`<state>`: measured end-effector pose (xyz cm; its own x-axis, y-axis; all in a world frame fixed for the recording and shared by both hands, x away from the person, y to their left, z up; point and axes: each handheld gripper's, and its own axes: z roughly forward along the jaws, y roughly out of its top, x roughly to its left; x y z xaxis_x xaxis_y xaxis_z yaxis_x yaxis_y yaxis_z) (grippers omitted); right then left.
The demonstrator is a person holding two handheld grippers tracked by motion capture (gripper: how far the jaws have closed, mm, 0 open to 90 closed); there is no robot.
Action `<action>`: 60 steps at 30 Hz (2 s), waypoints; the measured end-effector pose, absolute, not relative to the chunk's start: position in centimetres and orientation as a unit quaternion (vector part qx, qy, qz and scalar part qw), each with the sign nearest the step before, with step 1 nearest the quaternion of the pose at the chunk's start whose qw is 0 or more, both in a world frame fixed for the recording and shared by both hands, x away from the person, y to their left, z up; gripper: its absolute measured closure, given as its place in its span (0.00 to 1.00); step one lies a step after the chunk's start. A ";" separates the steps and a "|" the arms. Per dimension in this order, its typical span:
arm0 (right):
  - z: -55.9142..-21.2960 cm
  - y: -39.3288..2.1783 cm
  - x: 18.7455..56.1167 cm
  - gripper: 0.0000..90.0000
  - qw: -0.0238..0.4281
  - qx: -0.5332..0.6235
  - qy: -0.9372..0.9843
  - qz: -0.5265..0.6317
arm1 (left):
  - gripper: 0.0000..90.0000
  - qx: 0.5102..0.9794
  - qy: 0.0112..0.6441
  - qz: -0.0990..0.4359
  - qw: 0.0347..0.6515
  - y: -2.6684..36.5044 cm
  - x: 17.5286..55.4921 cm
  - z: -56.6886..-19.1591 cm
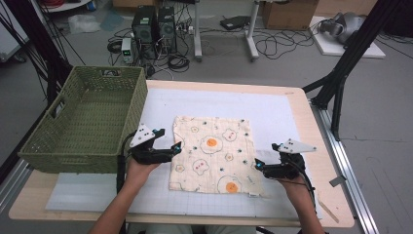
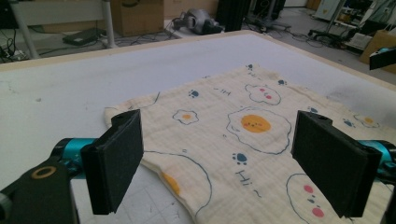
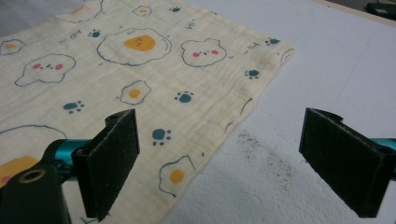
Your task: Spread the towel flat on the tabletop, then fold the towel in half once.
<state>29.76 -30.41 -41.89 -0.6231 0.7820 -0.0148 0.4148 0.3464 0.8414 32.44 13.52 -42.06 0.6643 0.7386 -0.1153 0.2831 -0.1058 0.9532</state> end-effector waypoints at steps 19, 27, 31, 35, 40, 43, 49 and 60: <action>-41.8 -30.6 29.7 0.13 0.213 0.380 0.787 0.437 | 0.20 0.706 0.387 0.195 0.561 13.3 32.8 -42.2; -41.9 -30.6 29.8 0.13 0.204 0.380 0.787 0.441 | 0.21 0.711 0.402 0.182 0.548 13.3 34.2 -42.3; -41.8 -30.8 29.9 0.13 0.204 0.380 0.783 0.447 | 0.21 0.717 0.401 0.180 0.541 12.9 35.4 -41.7; -41.8 -30.8 29.9 0.13 0.200 0.381 0.784 0.447 | 0.21 0.728 0.405 0.175 0.525 12.2 37.0 -41.2; -41.8 -30.8 30.0 0.13 0.197 0.379 0.786 0.447 | 0.23 0.736 0.422 0.174 0.499 11.6 39.1 -41.2; -41.8 -30.8 29.9 0.13 0.196 0.379 0.786 0.448 | 0.24 0.734 0.426 0.180 0.497 11.3 39.9 -41.2; -41.9 -31.0 30.0 0.13 0.196 0.379 0.786 0.448 | 0.26 0.730 0.436 0.182 0.493 11.6 40.7 -41.3; -41.9 -30.9 30.0 0.13 0.194 0.380 0.786 0.448 | 0.30 0.734 0.442 0.195 0.478 11.2 43.0 -40.1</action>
